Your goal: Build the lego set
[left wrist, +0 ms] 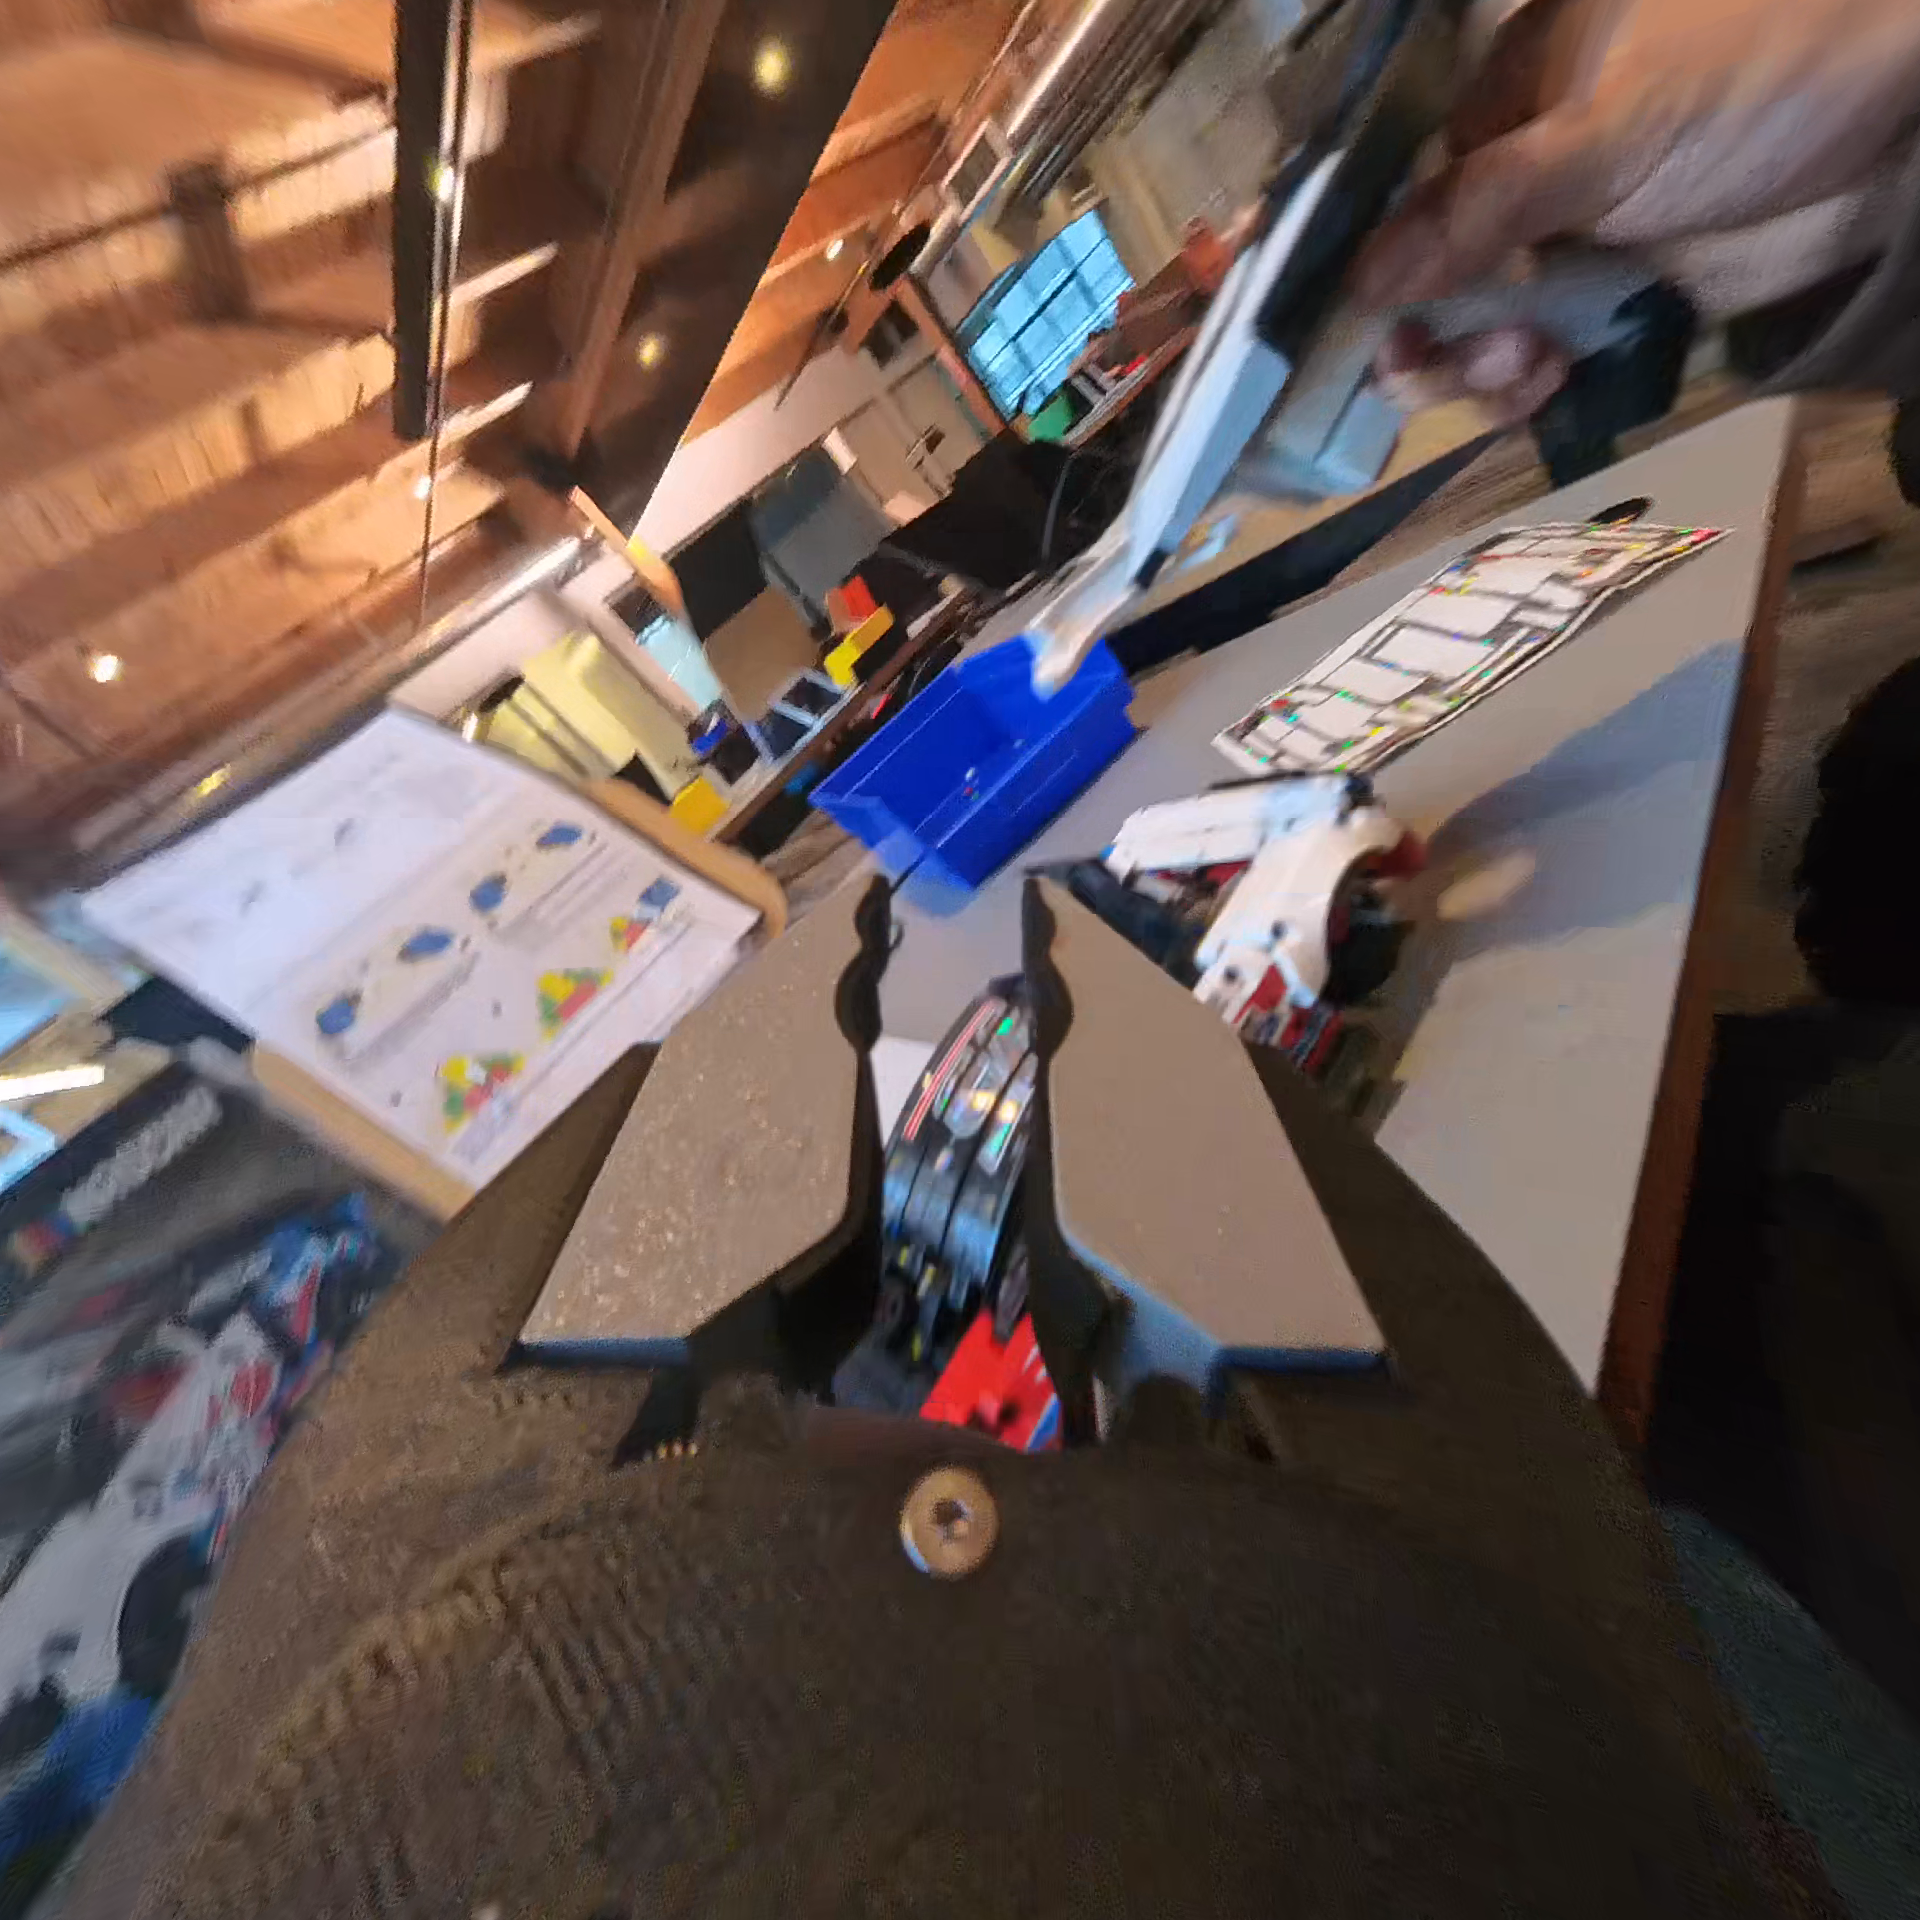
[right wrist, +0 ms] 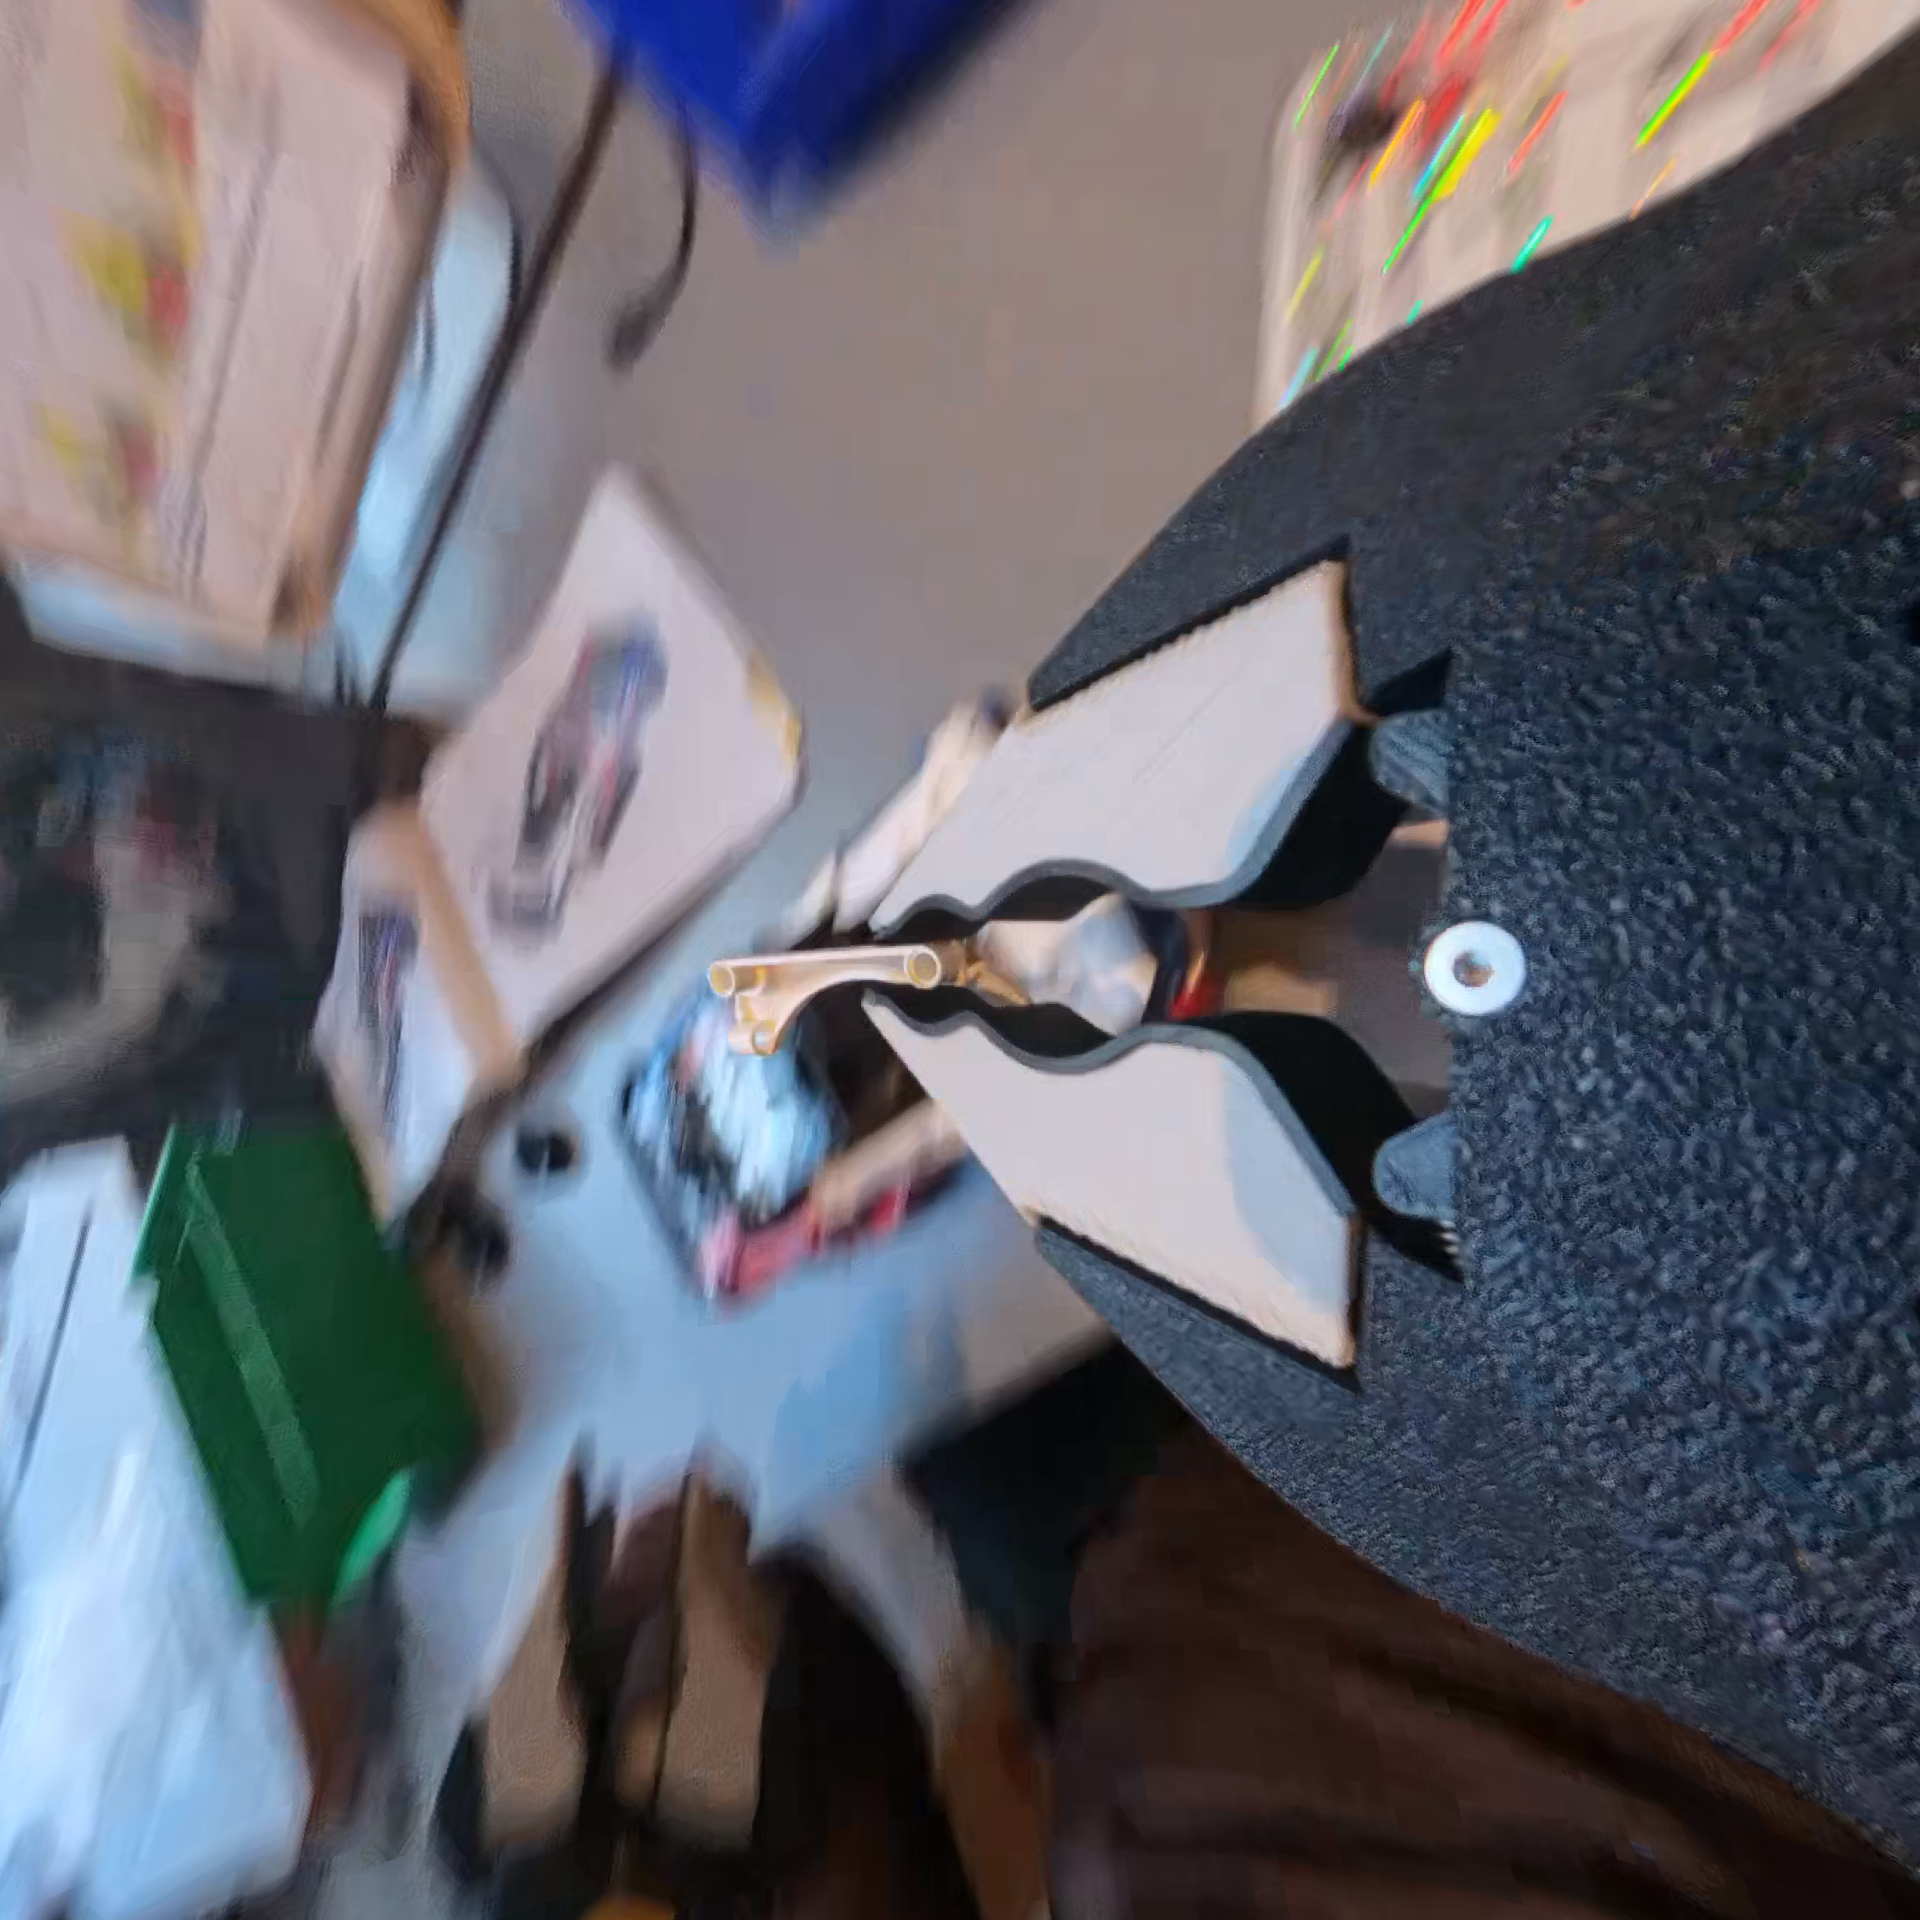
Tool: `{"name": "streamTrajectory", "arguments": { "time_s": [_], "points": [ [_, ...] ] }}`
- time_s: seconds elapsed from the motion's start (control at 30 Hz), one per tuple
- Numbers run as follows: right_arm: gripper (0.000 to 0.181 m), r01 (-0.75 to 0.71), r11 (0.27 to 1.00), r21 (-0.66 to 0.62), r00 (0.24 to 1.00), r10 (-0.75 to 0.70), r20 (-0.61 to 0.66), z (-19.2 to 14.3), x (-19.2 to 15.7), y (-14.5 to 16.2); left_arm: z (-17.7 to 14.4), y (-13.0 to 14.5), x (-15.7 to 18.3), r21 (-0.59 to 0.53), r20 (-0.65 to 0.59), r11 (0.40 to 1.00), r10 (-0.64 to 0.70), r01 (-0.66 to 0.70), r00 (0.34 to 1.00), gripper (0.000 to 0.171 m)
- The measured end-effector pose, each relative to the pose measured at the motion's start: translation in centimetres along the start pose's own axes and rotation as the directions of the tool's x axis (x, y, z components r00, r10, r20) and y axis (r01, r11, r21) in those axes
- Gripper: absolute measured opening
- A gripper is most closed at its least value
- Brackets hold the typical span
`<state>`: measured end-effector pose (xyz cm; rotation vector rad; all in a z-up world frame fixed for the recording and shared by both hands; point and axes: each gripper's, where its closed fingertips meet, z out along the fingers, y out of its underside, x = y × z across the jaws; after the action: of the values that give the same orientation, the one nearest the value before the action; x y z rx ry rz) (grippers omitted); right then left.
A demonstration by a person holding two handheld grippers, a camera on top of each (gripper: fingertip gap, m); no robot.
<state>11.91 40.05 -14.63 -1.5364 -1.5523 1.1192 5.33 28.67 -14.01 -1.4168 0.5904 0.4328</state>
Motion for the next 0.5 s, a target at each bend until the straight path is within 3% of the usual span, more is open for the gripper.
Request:
{"name": "streamTrajectory", "arguments": {
  "time_s": [0.07, 0.17, 0.33, 0.4, 0.5],
  "points": [
    [0.007, 0.016, 0.998, -0.067, 0.970, -0.032, -0.243, -2.0, 6.4, 1.7, -1.5, 2.8, -1.7, -0.075, 0.034, 0.995, -0.068, 0.071, 0.997, 0.023],
    [0.008, -0.136, 0.971, -0.197, 0.944, 0.066, -0.322, -2.7, 11.8, 7.1, -3.9, 8.3, -3.7, -0.224, 0.085, 0.950, -0.202, 0.217, 0.976, 0.031],
    [0.014, -0.277, 0.886, -0.371, 0.941, 0.173, -0.290, -0.1, 13.5, 14.8, -7.3, 15.0, -5.8, -0.377, 0.176, 0.835, -0.360, 0.400, 0.916, 0.044],
    [0.018, -0.275, 0.886, -0.372, 0.943, 0.174, -0.283, 0.5, 13.7, 15.4, -7.8, 15.5, -6.2, -0.382, 0.178, 0.810, -0.407, 0.444, 0.896, 0.047],
    [0.045, -0.297, 0.883, -0.362, 0.936, 0.195, -0.292, 0.2, 13.8, 15.0, -8.1, 16.0, -6.5, -0.397, 0.170, 0.798, -0.422, 0.454, 0.890, 0.048]
  ]
}}
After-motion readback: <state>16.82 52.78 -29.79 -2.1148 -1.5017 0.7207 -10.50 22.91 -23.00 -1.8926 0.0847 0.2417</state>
